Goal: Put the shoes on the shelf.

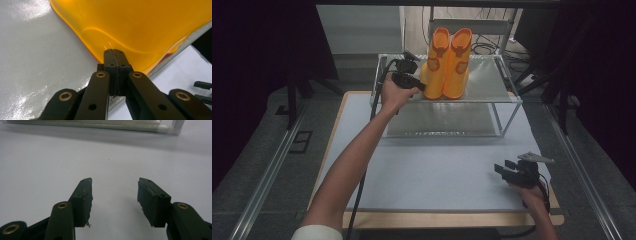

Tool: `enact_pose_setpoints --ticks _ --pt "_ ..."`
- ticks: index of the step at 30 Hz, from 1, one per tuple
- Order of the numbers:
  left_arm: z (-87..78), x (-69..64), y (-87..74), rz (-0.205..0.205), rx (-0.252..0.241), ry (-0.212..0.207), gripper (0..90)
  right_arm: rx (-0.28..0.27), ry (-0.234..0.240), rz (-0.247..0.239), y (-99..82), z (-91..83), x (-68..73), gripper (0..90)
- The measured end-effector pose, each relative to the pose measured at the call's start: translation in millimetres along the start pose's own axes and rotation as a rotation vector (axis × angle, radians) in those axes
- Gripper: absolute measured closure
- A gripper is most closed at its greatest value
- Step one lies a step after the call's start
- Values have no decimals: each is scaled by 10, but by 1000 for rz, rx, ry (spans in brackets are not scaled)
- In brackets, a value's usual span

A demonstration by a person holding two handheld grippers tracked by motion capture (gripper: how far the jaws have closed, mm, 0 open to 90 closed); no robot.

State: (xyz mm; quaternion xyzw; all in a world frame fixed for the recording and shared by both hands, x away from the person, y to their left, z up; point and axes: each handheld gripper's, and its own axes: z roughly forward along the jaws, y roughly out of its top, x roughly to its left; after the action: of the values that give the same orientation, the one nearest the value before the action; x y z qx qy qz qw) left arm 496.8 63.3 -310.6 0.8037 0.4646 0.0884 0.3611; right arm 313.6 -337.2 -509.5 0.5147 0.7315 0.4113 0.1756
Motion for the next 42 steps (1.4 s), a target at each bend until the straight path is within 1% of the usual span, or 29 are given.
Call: enact_pose_setpoints --ticks 1,4,7,10,12,14,17,19,22,24,28,31,33,37,42 --pt "-18 12 -8 8 -2 5 882 -1 0 -1 0 -2 -1 455" --pt "-101 64 -26 3 -27 -22 822 -1 -1 -2 1 -10 -6 455" --pt "-174 90 -43 21 -37 -31 752 0 -3 -4 0 -7 -3 454" --pt "-256 128 -80 31 -53 -54 681 0 -3 -6 0 -7 0 452" --pt "-301 140 -108 41 -53 -63 626 1 -2 -7 0 -5 1 451" --pt "-353 151 -139 45 -61 -79 598 2 -2 -8 -2 -2 2 451" --pt "-426 151 -182 56 -65 -109 542 3 -1 -12 -4 3 4 450" --pt "-473 147 -217 67 -70 -112 517 3 -2 -15 -6 7 3 449" --pt "-545 133 -266 89 -72 -130 481 3 -2 -17 -9 8 3 448" --pt "-578 119 -299 97 -74 -144 455 4 -1 -20 -9 9 3 448" --pt "-684 75 -397 123 -80 -161 425 8 -2 -19 -12 12 5 448" --pt "-758 36 -487 136 -84 -171 416 8 -1 -20 -11 13 5 448" --pt "-792 12 -558 134 -95 -180 414 8 -3 -26 -10 16 6 448" --pt "-835 -28 -705 140 -99 -195 411 6 -3 -28 -6 18 12 447" --pt "-882 -13 -873 139 -107 -216 409 8 -5 -37 -3 25 12 447"
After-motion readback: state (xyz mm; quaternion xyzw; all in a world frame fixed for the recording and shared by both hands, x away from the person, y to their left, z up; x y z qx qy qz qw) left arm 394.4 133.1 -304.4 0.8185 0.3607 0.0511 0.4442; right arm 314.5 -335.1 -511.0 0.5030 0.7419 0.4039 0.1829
